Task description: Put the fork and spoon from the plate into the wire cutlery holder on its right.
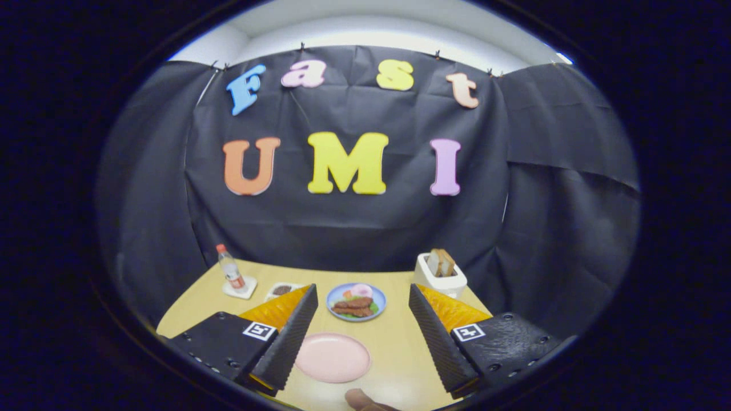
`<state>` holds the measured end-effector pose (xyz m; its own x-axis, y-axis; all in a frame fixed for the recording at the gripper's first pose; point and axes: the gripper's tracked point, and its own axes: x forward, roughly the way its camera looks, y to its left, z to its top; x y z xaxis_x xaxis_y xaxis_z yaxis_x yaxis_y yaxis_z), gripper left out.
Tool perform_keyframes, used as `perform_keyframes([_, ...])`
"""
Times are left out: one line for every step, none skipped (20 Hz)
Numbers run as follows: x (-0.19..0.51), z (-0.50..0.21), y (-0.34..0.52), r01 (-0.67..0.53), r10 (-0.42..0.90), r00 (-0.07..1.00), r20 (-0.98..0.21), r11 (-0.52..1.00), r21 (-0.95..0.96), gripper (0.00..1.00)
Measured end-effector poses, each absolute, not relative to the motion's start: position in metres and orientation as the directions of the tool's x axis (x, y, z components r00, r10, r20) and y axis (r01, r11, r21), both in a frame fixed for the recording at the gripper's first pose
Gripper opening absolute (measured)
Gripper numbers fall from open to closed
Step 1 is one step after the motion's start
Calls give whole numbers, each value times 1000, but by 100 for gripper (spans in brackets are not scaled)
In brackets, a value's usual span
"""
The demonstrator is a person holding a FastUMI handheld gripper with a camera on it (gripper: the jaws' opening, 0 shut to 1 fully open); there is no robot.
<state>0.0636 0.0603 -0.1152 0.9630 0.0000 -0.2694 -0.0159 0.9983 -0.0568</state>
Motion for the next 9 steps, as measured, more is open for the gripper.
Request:
perform_keyframes([56,-102,63,-15,0,978,-208,998,-67,96])
perform_keyframes([50,-95,66,-13,-1,985,-171,996,-83,96])
perform_keyframes([42,-93,69,-13,-3,988,-157,994,-107,96])
perform_keyframes([34,-93,73,-19,-1,989,-151,991,-132,96])
perform_keyframes([30,-95,78,-30,8,988,-154,989,-142,96])
perform_keyframes([24,-96,86,-44,23,988,-154,990,-135,96])
perform_keyframes([21,-97,89,-48,28,987,-157,991,-127,96])
perform_keyframes([16,-97,90,-53,35,987,-157,992,-114,96])
perform_keyframes([15,-95,90,-57,40,986,-160,993,-106,96])
